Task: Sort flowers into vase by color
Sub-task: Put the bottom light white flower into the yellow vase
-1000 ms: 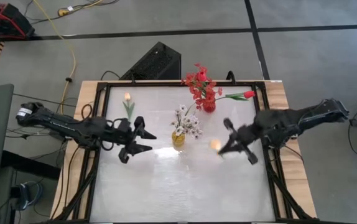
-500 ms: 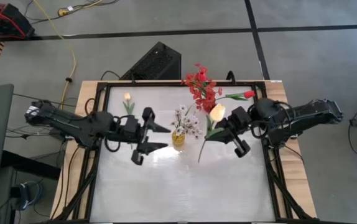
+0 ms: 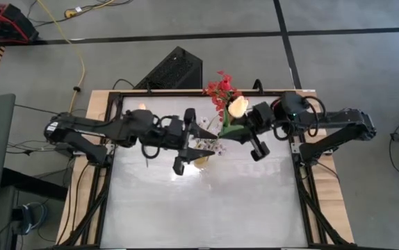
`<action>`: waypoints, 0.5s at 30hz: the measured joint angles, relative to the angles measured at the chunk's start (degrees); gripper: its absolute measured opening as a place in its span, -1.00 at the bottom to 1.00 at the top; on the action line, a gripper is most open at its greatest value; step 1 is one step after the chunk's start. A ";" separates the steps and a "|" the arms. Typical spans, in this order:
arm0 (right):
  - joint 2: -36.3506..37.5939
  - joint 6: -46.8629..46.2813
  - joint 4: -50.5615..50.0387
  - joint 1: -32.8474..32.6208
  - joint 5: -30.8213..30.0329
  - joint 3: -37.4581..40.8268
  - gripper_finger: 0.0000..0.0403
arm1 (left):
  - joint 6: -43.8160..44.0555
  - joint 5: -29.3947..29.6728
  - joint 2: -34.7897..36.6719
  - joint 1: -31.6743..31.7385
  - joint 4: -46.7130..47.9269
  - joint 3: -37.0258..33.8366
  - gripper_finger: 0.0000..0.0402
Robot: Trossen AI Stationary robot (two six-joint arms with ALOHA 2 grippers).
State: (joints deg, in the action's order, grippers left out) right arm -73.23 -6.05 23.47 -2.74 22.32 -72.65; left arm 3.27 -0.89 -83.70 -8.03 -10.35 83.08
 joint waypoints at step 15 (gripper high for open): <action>-0.21 -7.48 -3.38 5.20 -0.13 -0.58 -0.92 | 9.15 -7.19 -0.42 4.65 0.97 0.71 -0.11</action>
State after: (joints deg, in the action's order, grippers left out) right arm -73.44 -13.53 20.08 2.46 22.20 -73.23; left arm 12.42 -8.07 -84.12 -3.38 -9.37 83.79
